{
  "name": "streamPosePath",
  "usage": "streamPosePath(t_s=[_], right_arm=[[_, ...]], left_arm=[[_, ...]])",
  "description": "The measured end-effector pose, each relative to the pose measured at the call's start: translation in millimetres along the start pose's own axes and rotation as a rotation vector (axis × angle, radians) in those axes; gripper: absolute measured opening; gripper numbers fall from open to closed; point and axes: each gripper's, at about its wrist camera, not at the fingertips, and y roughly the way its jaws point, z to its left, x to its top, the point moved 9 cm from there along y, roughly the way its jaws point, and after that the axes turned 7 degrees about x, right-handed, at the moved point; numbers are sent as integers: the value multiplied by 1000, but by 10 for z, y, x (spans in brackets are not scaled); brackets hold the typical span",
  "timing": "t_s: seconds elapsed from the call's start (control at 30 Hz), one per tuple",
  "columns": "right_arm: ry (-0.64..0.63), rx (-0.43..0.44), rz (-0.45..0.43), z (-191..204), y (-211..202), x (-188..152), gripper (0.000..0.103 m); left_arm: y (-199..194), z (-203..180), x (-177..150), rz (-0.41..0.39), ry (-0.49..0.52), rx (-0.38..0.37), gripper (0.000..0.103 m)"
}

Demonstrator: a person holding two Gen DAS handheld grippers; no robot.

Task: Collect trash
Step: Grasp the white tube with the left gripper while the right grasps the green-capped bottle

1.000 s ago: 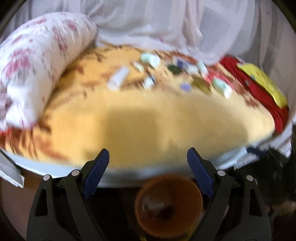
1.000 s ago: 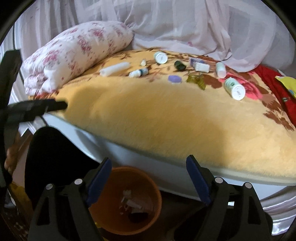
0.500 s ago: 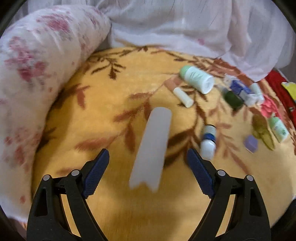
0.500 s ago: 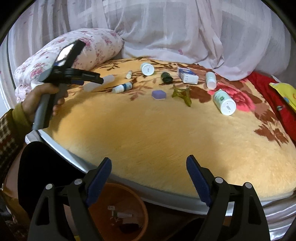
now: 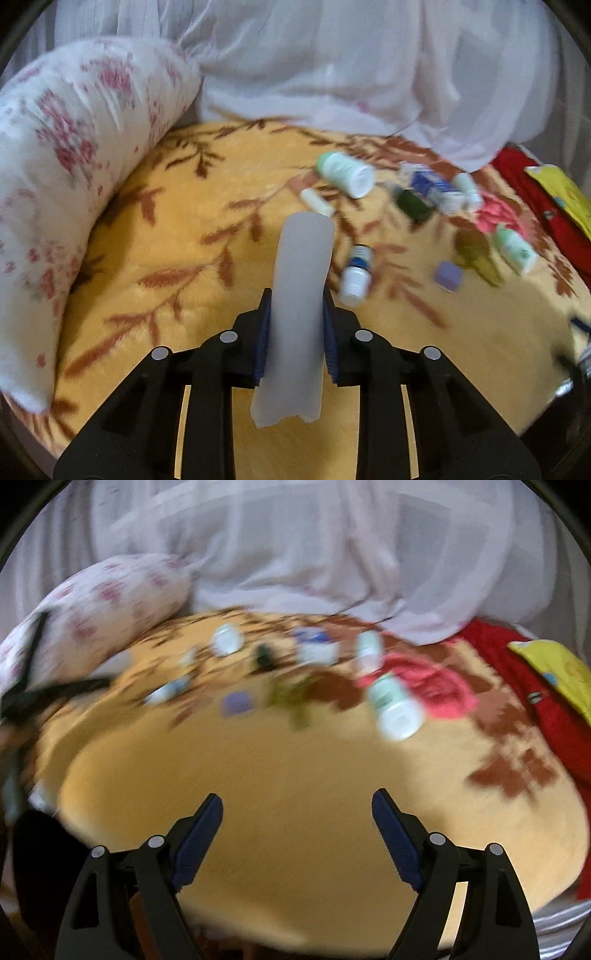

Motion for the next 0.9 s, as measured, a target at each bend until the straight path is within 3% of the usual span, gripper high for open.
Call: streamPosePath(t_s=[0.1, 0.23, 0.47, 0.5, 0.53, 0.7, 0.9], right_arm=[[31, -73, 11, -398, 261, 317, 81], [59, -94, 88, -702, 708, 579, 81], [111, -163, 236, -1073, 1307, 737, 79], [123, -167, 250, -1104, 1343, 724, 72], [141, -164, 275, -1138, 1384, 689, 48], [151, -178, 227, -1109, 1180, 630, 48], [99, -87, 92, -620, 444, 513, 48]], left_arm=[[-216, -125, -80, -24, 13, -36, 25], [-334, -237, -212, -24, 16, -61, 25], [-418, -292, -434, 0, 4, -88, 25], [-434, -300, -455, 0, 2, -89, 25], [-454, -308, -474, 0, 1, -92, 25], [-578, -384, -589, -3, 3, -109, 25], [-784, -537, -813, 16, 30, -148, 25]])
